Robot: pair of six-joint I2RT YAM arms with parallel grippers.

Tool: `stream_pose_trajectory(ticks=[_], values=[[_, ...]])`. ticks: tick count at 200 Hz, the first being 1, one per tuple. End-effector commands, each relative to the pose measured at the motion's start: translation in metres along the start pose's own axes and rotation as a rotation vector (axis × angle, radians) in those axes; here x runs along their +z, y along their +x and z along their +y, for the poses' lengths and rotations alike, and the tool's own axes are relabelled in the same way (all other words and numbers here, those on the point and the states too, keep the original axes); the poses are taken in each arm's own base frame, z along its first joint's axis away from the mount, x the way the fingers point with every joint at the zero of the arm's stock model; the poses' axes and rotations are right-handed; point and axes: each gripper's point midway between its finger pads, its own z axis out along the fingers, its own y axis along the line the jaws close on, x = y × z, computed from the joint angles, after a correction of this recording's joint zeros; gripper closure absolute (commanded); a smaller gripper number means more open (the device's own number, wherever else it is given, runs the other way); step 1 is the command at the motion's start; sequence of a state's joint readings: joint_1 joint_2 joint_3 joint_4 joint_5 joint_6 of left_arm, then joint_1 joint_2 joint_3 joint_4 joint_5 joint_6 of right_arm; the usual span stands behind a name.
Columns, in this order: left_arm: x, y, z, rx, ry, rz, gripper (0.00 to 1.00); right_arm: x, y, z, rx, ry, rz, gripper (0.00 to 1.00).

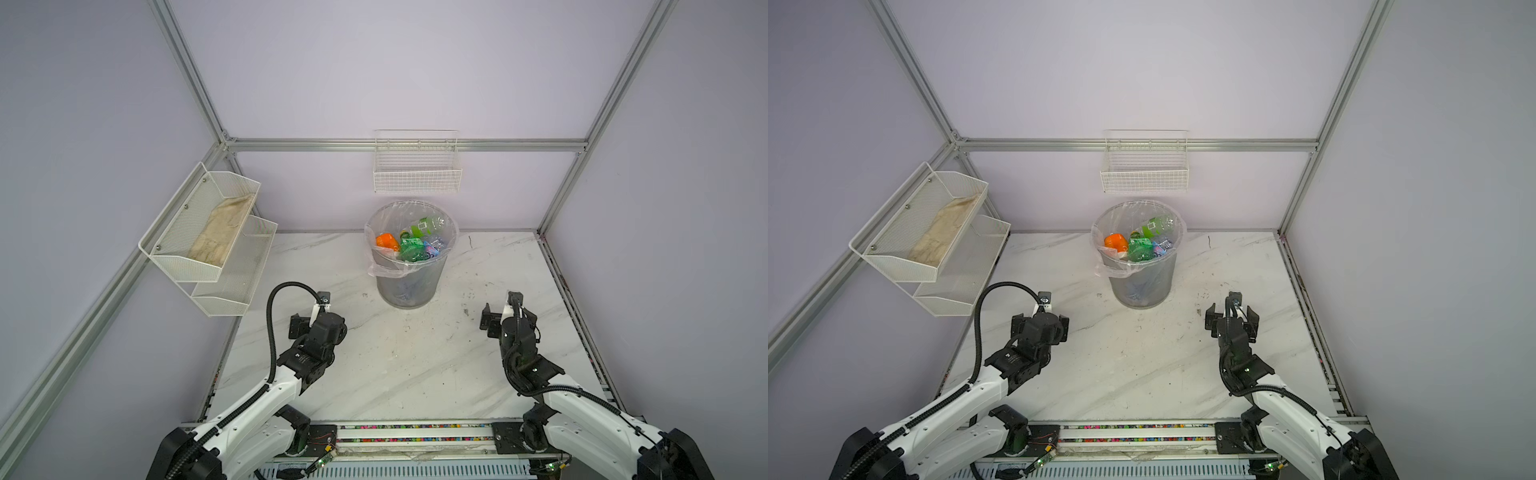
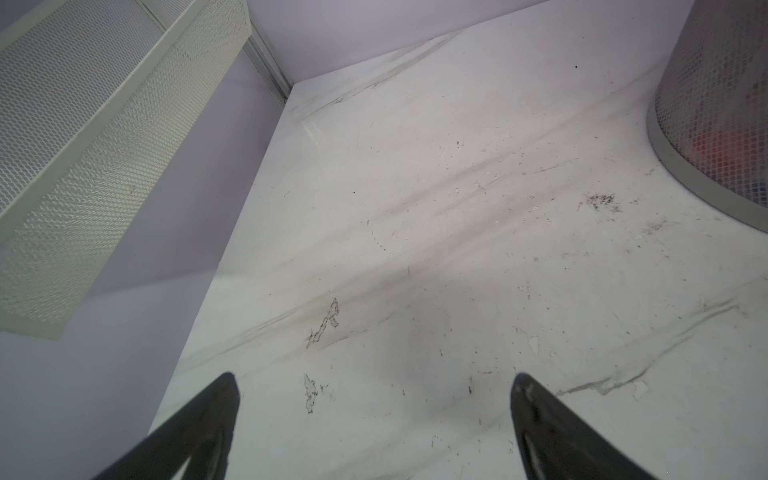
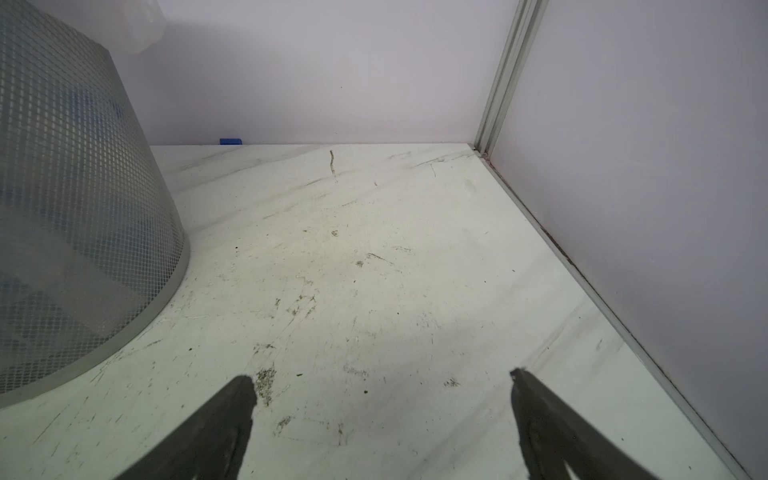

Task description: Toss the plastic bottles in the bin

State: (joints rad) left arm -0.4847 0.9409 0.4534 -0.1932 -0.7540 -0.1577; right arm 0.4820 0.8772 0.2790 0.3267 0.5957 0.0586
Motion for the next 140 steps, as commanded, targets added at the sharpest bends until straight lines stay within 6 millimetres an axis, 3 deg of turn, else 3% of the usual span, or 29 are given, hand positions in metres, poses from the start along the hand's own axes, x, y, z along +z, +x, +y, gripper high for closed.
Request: stream_pose_trajectory(ticks=[1, 76, 140], values=[[0.007, 0.024, 0.008, -0.055, -0.067, 0.019, 0.00, 0.001, -0.014, -0.006, 0.058, 0.036, -0.051, 0.02], [0.014, 0.031, 0.008, -0.041, -0.107, 0.037, 0.00, 0.014, -0.008, -0.010, 0.063, 0.067, -0.011, 0.02], [0.026, 0.036, 0.001, 0.005, -0.128, 0.105, 0.00, 0.032, -0.015, -0.024, 0.125, 0.105, -0.042, 0.02]])
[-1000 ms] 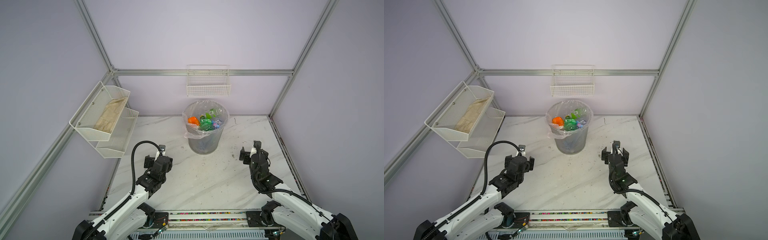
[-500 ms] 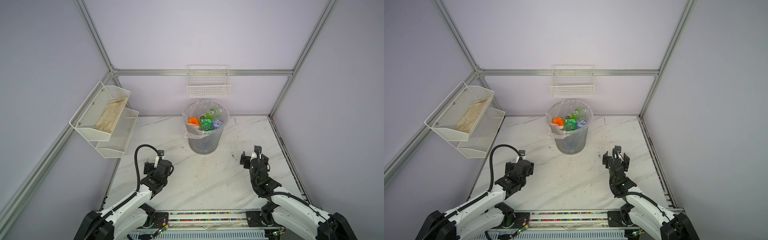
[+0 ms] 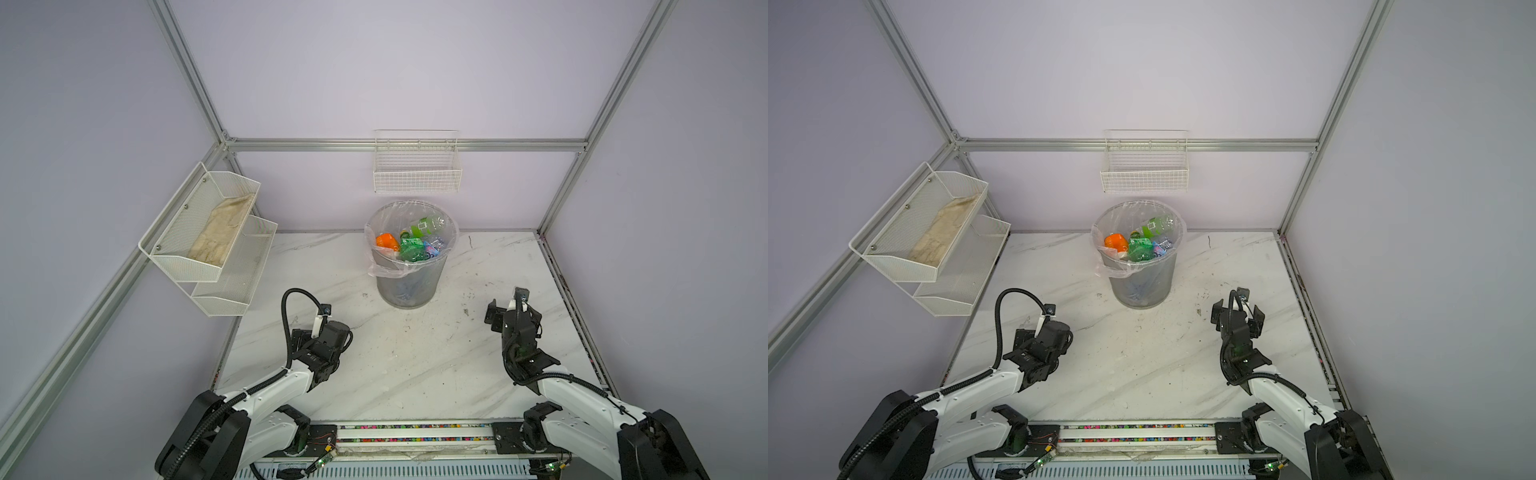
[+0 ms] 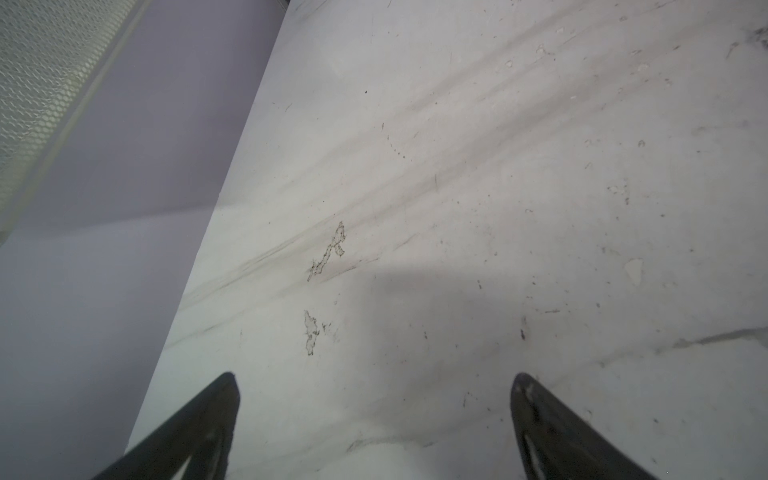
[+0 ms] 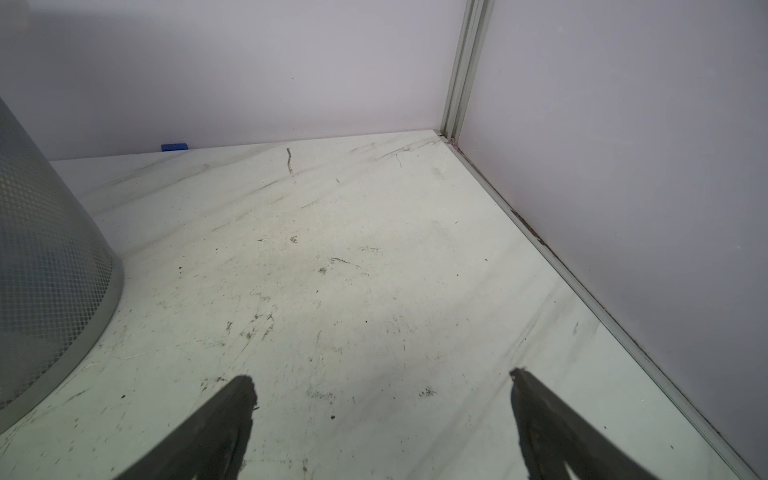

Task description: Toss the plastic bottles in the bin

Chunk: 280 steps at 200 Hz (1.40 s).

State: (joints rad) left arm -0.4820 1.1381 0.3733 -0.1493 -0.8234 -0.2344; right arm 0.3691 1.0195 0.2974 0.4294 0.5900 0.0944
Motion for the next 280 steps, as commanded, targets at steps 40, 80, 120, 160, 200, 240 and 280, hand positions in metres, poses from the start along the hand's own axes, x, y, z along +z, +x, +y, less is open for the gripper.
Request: stream_pose_trajectory(ticks=[40, 80, 120, 160, 200, 240, 280], values=[[0.001, -0.025, 0.008, -0.078, -0.029, -0.037, 0.00, 0.022, -0.022, -0.004, 0.090, 0.021, -0.059, 0.02], [0.001, -0.025, 0.008, -0.072, -0.033, -0.038, 0.00, 0.036, -0.023, -0.002, 0.091, 0.016, -0.050, 0.02], [-0.009, -0.044, 0.009, -0.144, 0.030, -0.158, 0.00, 0.041, -0.022, 0.000, 0.089, 0.008, -0.045, 0.02], [0.001, -0.049, 0.015, -0.175, 0.014, -0.143, 0.00, 0.040, -0.024, -0.002, 0.098, 0.007, -0.057, 0.02], [0.001, -0.051, 0.018, -0.195, 0.004, -0.171, 0.00, 0.041, -0.026, 0.000, 0.102, 0.002, -0.076, 0.02], [0.002, -0.055, 0.029, -0.260, -0.012, -0.207, 0.00, 0.044, -0.029, 0.001, 0.102, 0.002, -0.092, 0.02], [0.006, -0.060, 0.031, -0.279, -0.017, -0.223, 0.00, 0.052, -0.030, 0.005, 0.095, -0.002, -0.095, 0.02]])
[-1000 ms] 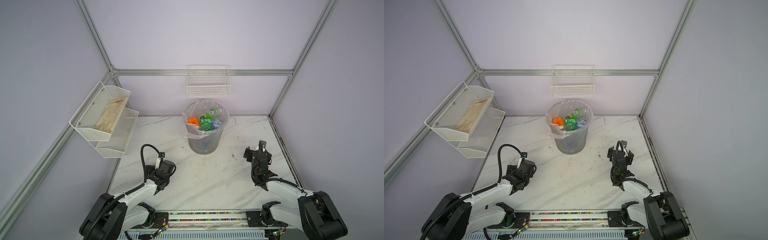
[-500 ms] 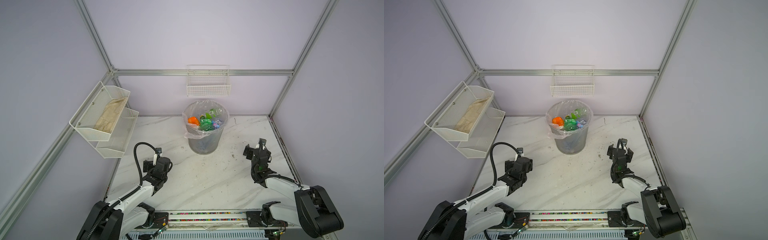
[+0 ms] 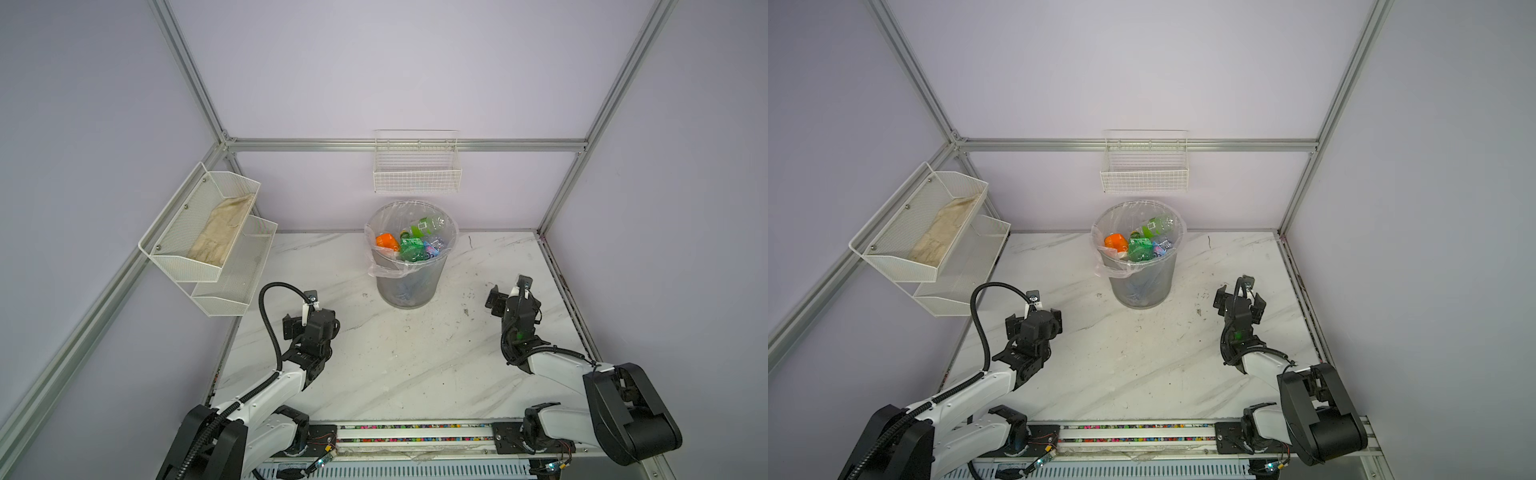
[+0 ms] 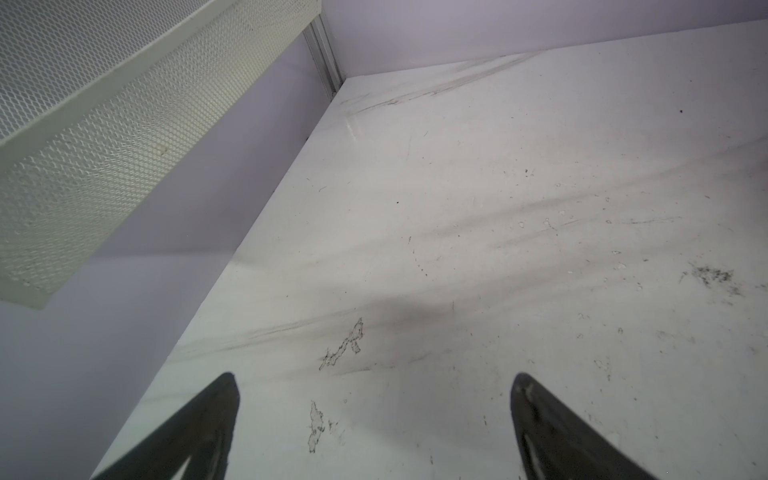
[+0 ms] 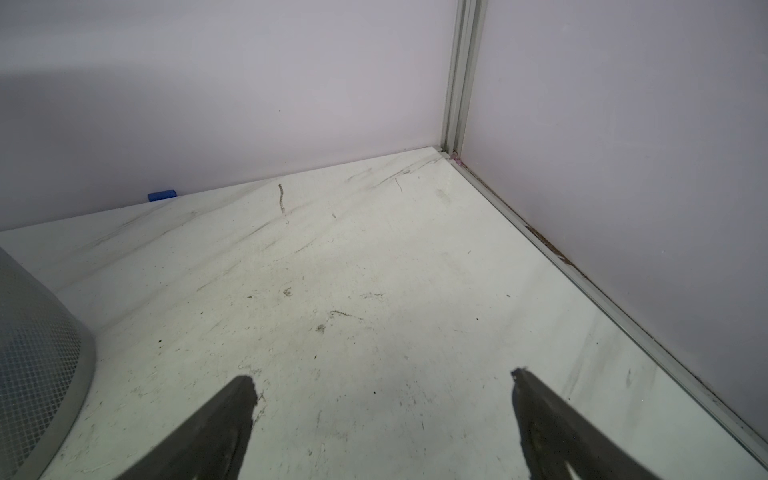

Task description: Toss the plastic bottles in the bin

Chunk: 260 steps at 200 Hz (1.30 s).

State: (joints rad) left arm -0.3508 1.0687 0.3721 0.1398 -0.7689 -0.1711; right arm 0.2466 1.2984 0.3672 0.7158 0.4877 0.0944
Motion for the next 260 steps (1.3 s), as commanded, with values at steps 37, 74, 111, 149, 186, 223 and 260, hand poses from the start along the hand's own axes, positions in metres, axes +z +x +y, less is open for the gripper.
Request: stream_pose_trajectory(ticks=[37, 74, 111, 149, 186, 223, 260], values=[[0.007, -0.007, 0.001, -0.044, -0.001, -0.063, 0.00, 0.013, -0.017, 0.006, 0.018, -0.006, -0.053, 0.02], [0.011, -0.010, -0.002, -0.045, -0.002, -0.072, 0.00, 0.022, -0.014, 0.007, 0.014, 0.004, -0.045, 0.02], [0.018, -0.013, -0.004, -0.042, -0.003, -0.072, 0.00, 0.030, -0.014, 0.008, 0.015, 0.011, -0.046, 0.02], [0.024, -0.017, -0.008, -0.039, -0.003, -0.078, 0.00, 0.039, -0.014, 0.011, 0.013, 0.010, -0.052, 0.02], [0.033, -0.025, -0.012, -0.049, 0.010, -0.104, 0.00, 0.046, -0.018, 0.014, 0.024, 0.003, -0.077, 0.02], [0.043, -0.034, -0.018, -0.041, 0.013, -0.122, 0.00, 0.052, -0.021, 0.016, 0.032, 0.005, -0.101, 0.02], [0.048, -0.039, -0.017, -0.049, 0.016, -0.156, 0.00, 0.058, -0.021, 0.018, 0.027, 0.005, -0.104, 0.03]])
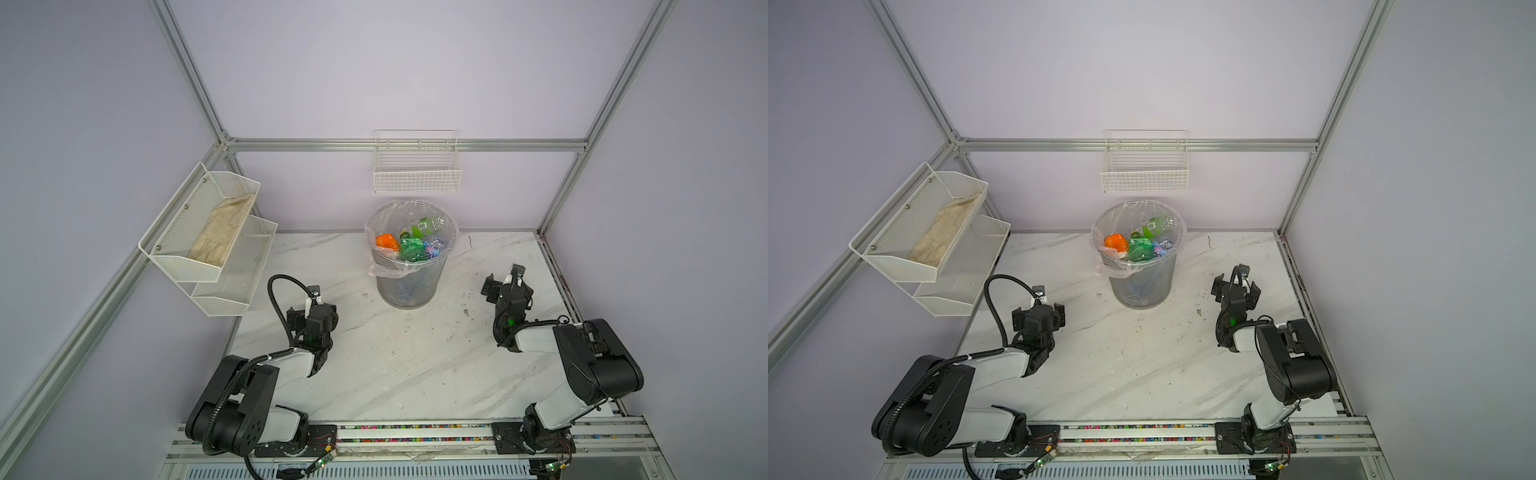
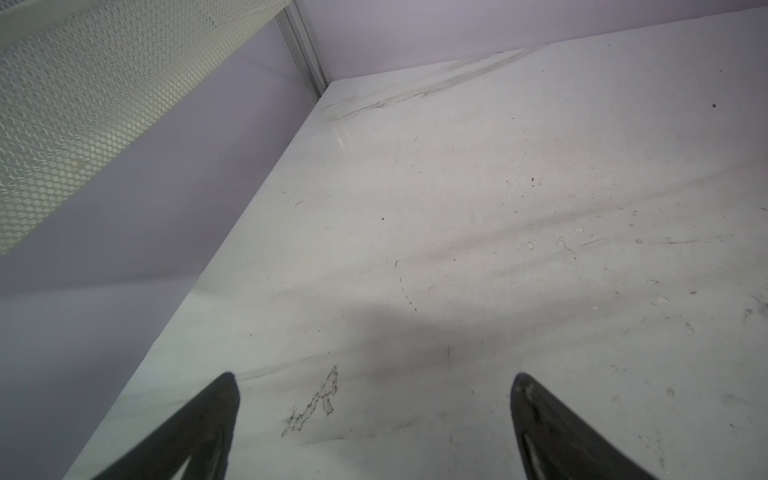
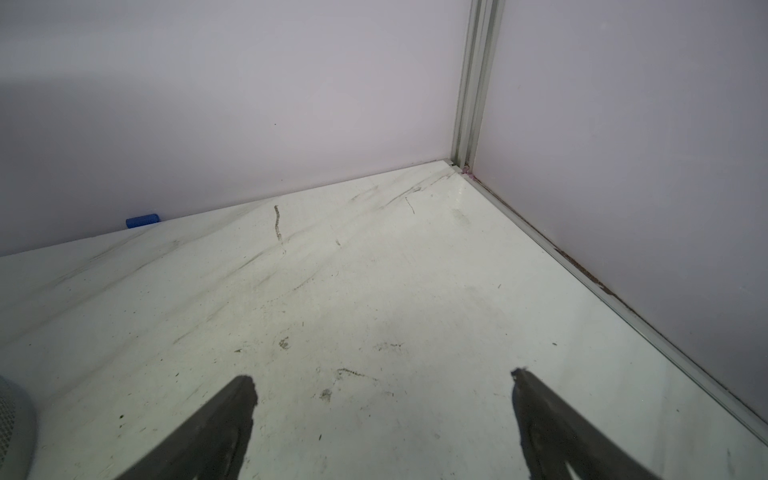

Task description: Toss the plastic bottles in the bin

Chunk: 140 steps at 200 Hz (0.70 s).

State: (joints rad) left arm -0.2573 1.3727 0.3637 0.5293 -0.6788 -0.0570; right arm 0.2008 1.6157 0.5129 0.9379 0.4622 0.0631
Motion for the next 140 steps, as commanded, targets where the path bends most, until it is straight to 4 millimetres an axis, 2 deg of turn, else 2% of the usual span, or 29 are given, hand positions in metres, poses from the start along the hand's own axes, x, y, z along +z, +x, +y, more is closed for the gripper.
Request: stream_pose_trajectory(ticks=[1, 52, 56, 101, 115, 121, 123, 128, 133, 140], values=[[0.004, -0.047, 0.001, -0.078, 0.003, -0.132, 0.00, 0.005, -0.019, 0.003, 0.023, -0.006, -0.065, 0.03], [0.007, -0.059, 0.006, -0.102, 0.002, -0.193, 0.00, 0.008, -0.021, 0.001, 0.025, -0.006, -0.081, 0.03], [0.012, -0.050, 0.003, -0.083, 0.001, -0.172, 0.00, 0.008, -0.021, 0.001, 0.026, -0.006, -0.082, 0.03], [0.015, -0.052, 0.005, -0.071, -0.012, -0.191, 0.00, 0.002, -0.028, 0.001, -0.001, -0.034, -0.136, 0.03], [0.014, -0.053, 0.008, -0.076, -0.021, -0.205, 0.00, -0.009, -0.022, 0.002, 0.006, -0.088, -0.190, 0.03], [0.013, -0.052, 0.010, -0.087, -0.023, -0.215, 0.00, -0.014, -0.008, -0.004, 0.008, -0.090, -0.224, 0.03], [0.013, -0.051, 0.011, -0.094, -0.022, -0.218, 0.00, -0.020, -0.017, -0.004, -0.005, -0.100, -0.286, 0.03], [0.014, -0.047, 0.015, -0.118, -0.019, -0.235, 0.00, -0.031, -0.021, -0.008, -0.005, -0.094, -0.354, 0.03], [0.013, -0.047, 0.020, -0.147, -0.024, -0.270, 0.00, -0.039, -0.021, -0.004, -0.008, -0.106, -0.357, 0.03], [0.008, -0.047, 0.024, -0.149, -0.032, -0.325, 0.00, -0.038, -0.015, -0.001, 0.007, -0.123, -0.306, 0.03]])
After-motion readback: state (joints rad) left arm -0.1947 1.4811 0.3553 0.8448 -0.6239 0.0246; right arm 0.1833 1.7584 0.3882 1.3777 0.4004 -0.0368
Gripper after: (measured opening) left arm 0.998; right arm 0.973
